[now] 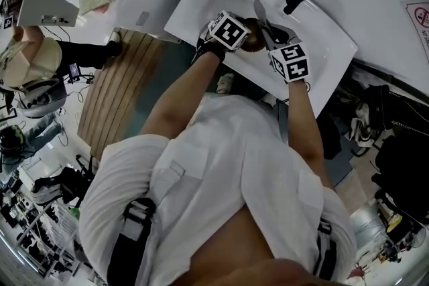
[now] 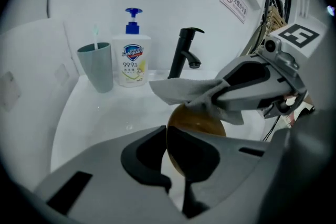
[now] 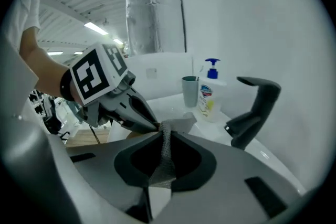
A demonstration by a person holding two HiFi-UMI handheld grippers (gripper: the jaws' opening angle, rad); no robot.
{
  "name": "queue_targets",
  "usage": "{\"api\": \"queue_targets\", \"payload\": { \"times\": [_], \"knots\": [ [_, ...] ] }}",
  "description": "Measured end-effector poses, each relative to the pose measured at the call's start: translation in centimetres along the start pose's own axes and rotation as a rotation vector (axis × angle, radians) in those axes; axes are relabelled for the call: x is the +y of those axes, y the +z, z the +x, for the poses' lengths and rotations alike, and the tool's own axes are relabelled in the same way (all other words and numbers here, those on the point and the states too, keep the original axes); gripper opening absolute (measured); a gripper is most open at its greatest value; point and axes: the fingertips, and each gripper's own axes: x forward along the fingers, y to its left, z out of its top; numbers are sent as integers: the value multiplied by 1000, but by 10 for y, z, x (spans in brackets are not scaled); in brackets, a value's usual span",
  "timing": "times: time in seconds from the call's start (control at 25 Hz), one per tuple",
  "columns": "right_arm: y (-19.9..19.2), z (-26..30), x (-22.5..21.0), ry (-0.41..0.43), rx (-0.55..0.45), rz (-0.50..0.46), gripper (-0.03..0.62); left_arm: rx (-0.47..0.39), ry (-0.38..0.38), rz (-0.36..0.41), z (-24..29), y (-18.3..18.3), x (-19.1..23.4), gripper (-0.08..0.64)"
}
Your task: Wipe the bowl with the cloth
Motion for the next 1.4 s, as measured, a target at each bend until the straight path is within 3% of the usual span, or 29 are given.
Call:
{"api": "queue_targets", "payload": {
  "times": [0.16,0.28,0.36,0.6,0.8,0.96,1.12,1.28,1.4],
  "knots": [
    [10,18,20,33,55,-111,62,-22,-3,-23,-11,3,8,23],
    [8,27,36,97,99,-152,198,-34,2,-29,-18,4,14,23],
    [12,27,45,144,101,-166,233,-38,5,-21,-22,6,19,23],
    [38,6,43,168,25,-159,238,-46,-1,-2,-29,4,31,21],
    [41,8,24,109,66,-273,238,-22,-23,34,-31,0,28,21],
    [17,25,32,124,203,-431,227,-8,-62,105,-37,3,12,21],
    [8,35,31,91,269,-587,146,44,-70,214,-47,5,2,21],
    [7,37,38,94,283,-621,138,99,-48,322,-55,3,-3,23],
    [10,39,40,95,282,-639,130,74,-49,415,-58,19,-7,21]
  ]
}}
